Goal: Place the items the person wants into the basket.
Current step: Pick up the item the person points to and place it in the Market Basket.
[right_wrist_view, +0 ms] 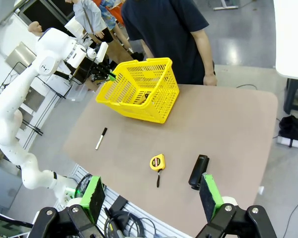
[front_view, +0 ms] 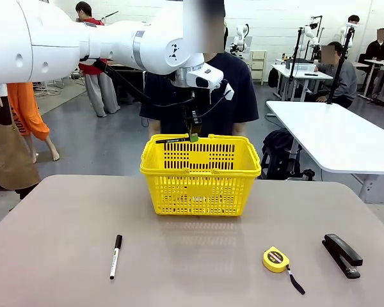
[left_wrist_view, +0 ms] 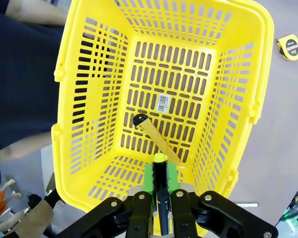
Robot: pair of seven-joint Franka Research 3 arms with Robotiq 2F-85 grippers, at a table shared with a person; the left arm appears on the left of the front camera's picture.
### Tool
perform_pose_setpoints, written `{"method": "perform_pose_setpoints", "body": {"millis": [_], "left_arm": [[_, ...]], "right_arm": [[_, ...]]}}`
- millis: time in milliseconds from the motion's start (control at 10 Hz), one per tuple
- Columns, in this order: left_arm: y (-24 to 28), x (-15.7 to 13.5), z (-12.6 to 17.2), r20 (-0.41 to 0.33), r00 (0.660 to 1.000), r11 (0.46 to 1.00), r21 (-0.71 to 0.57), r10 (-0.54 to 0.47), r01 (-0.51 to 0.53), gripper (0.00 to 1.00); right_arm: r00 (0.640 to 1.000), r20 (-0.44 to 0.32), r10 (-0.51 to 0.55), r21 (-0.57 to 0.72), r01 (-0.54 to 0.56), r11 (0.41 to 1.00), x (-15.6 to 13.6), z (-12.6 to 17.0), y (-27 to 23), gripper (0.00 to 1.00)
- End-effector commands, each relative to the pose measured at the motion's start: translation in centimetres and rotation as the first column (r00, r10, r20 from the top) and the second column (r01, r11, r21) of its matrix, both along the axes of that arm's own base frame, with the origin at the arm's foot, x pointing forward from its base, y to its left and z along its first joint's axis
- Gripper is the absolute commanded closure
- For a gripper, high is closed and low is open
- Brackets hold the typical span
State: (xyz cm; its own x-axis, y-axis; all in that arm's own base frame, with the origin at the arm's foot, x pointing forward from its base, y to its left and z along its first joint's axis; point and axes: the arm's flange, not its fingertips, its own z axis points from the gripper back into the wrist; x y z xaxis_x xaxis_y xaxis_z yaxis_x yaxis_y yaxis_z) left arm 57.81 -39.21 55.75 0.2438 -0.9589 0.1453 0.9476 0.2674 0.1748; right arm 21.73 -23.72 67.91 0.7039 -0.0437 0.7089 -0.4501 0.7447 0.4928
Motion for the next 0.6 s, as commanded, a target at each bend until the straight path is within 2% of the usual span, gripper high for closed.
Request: {"method": "perform_pose_setpoints", "body": {"millis": [0,300,500], "left_arm": [[0.5,0.8,-0.7,-0.015,0.999,0.999,-0.033,-0.042,0.042,0.88],[0.5,4.2,-3.9,-0.023,0.992,0.986,-0.111,-0.124,0.121,0.88],[-0.1,4.2,-6.5,-0.04,0.992,0.986,-0.12,-0.119,0.114,0.88]], "right_arm": [[1.0,0.013,0.01,0.015,-0.01,1.0,0.1,0.1,0.1,0.0],[1.0,0.013,0.01,0.015,-0.01,1.0,0.1,0.1,0.1,0.0],[1.0,0.013,0.01,0.015,-0.01,1.0,0.1,0.1,0.1,0.0]]}}
